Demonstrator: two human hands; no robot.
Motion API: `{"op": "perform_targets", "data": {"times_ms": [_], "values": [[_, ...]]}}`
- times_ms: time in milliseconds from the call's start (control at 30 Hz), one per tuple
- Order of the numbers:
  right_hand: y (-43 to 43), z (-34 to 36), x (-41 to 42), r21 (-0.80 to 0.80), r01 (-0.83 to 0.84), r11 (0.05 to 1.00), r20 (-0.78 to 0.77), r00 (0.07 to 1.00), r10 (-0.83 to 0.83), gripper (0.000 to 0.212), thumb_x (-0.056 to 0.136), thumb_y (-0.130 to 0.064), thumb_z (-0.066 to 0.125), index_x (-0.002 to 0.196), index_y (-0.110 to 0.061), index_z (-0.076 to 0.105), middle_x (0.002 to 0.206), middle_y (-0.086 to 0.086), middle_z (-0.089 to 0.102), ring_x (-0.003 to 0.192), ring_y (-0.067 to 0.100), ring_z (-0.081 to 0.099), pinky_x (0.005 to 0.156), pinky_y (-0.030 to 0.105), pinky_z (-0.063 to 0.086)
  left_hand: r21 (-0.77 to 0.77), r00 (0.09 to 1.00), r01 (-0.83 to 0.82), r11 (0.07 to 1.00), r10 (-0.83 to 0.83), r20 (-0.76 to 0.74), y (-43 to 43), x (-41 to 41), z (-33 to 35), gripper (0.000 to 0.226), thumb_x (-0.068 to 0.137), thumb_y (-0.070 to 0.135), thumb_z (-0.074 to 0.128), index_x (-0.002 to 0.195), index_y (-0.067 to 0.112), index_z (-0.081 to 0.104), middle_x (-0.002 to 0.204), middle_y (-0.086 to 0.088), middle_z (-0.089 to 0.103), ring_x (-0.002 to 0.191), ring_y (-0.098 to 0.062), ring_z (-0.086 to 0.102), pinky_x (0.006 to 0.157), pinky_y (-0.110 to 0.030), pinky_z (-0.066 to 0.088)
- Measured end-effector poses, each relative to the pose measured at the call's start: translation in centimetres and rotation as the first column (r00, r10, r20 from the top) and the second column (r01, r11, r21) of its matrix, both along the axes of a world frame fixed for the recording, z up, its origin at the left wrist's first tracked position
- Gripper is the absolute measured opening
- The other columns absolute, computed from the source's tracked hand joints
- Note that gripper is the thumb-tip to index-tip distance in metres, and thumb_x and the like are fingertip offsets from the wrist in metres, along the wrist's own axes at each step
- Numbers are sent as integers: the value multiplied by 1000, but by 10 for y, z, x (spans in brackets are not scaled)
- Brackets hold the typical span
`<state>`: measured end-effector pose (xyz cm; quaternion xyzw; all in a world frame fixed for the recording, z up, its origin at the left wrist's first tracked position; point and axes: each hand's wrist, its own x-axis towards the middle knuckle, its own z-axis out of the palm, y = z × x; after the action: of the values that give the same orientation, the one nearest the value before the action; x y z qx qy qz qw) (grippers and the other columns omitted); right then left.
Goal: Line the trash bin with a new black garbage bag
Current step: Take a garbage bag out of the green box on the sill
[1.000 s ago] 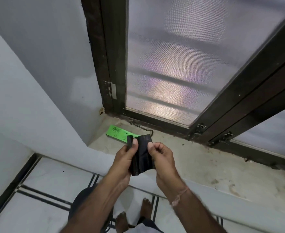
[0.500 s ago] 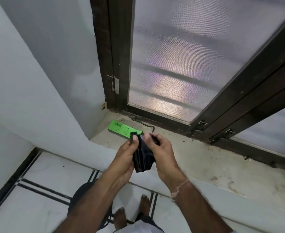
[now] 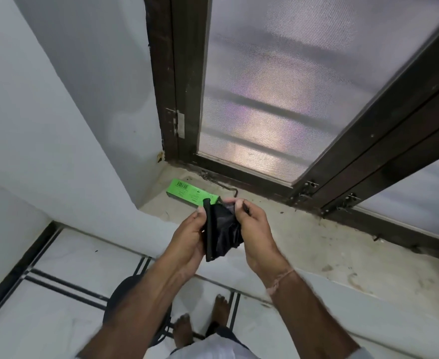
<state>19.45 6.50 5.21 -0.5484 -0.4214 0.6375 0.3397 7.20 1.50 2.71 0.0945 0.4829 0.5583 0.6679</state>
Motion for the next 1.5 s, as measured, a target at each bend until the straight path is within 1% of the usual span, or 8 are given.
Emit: {"op": "perform_targets", "data": {"times_ms": [267,467,667,800,967,1100,1300,1500], "values": [[-3,-1,0,57,-47,997,129,991,40,20,101,-20,66,92,-3,68,66,1,59,51,10,49,43,19,38,36,999,-11,999,12,-45,-5,-7,-1,42,102,36,54,126,5,67,119,-21,73,112,-36,69,90,-48,59],[-5,-5,1,55,-4,999,149,989,-4,19,107,-15,56,91,-10,65,65,-1,56,51,14,42,41,21,30,9,998,-12,1000,12,-60,-9,-4,2,55,100,48,49,129,4,63,121,-22,72,113,-38,68,89,-49,57],[-6,-2,-1,32,-52,998,32,998,51,33,108,-32,53,107,-6,73,87,1,75,77,9,70,57,23,55,-13,998,-34,999,33,-59,-13,-6,0,51,101,41,53,129,-1,62,126,-27,67,120,-43,64,101,-65,48],[-8,-4,2,70,-143,987,69,988,138,20,94,-21,75,96,-2,73,79,3,72,71,15,68,55,23,52,-3,999,-39,999,39,-14,-16,-10,-2,50,102,48,48,125,9,68,119,-20,73,110,-36,72,87,-52,60],[-8,-6,3,83,-68,994,87,994,61,14,100,-13,67,87,-8,67,69,-2,63,60,7,57,50,16,46,37,994,-5,999,9,-111,-19,-13,-6,48,102,47,50,124,10,70,122,-17,73,117,-35,68,97,-52,56],[-7,-5,4,108,-67,992,129,990,53,17,105,-9,57,92,-8,69,69,-5,65,56,5,57,45,14,43,7,995,-6,1000,6,-104,-21,-14,-6,49,104,50,42,121,15,72,119,-16,74,107,-32,72,76,-43,60],[-10,-2,2,66,-151,986,47,988,148,31,104,-32,60,102,-5,73,69,-8,69,54,1,60,41,15,39,48,995,16,999,-11,-101,-23,-13,-6,46,101,46,52,129,13,67,125,-15,72,120,-33,66,102,-51,52],[-9,-7,3,104,-141,985,102,986,130,18,99,-14,69,81,-12,64,68,-2,64,55,6,58,44,15,43,33,997,-17,999,19,-69,-24,-11,-6,44,105,47,44,122,19,73,125,-15,72,117,-32,69,100,-55,53]]}}
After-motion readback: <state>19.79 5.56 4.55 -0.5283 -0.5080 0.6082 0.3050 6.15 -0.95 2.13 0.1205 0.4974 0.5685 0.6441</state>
